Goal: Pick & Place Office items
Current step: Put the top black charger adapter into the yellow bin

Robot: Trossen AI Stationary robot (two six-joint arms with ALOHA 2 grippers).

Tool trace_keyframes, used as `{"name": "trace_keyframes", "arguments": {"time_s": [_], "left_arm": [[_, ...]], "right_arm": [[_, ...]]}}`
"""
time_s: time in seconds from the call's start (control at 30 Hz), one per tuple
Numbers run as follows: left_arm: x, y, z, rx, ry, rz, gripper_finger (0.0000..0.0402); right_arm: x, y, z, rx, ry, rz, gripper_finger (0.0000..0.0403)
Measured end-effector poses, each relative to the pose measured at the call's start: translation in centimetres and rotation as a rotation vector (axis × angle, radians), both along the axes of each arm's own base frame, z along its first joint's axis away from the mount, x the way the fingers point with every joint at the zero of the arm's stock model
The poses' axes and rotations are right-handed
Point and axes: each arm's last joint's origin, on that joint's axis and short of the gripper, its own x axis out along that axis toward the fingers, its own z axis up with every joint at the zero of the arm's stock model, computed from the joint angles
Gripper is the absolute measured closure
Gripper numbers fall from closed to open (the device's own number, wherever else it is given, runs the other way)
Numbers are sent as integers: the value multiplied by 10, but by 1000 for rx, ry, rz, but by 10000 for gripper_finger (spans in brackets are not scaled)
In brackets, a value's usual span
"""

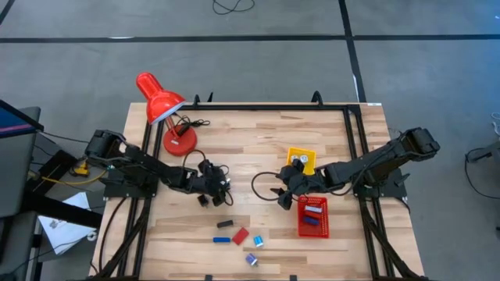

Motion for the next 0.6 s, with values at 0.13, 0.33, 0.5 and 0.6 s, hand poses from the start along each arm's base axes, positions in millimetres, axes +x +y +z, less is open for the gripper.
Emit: {"name": "trace_keyframes", "arguments": {"time_s": [0.13,0.33,0.5,0.6], "left_arm": [[-2,0,-1,-27,13,17,32],[-1,0,-2,-70,35,-39,53],[-1,0,-2,-73,36,-41,115],[-1,0,-2,-66,34,-37,153]], "right_arm": [[0,0,0,-2,1,2,143],[0,0,0,-5,1,4,143],[0,0,0,-6,1,3,143],[0,0,0,-6,0,2,143]]}}
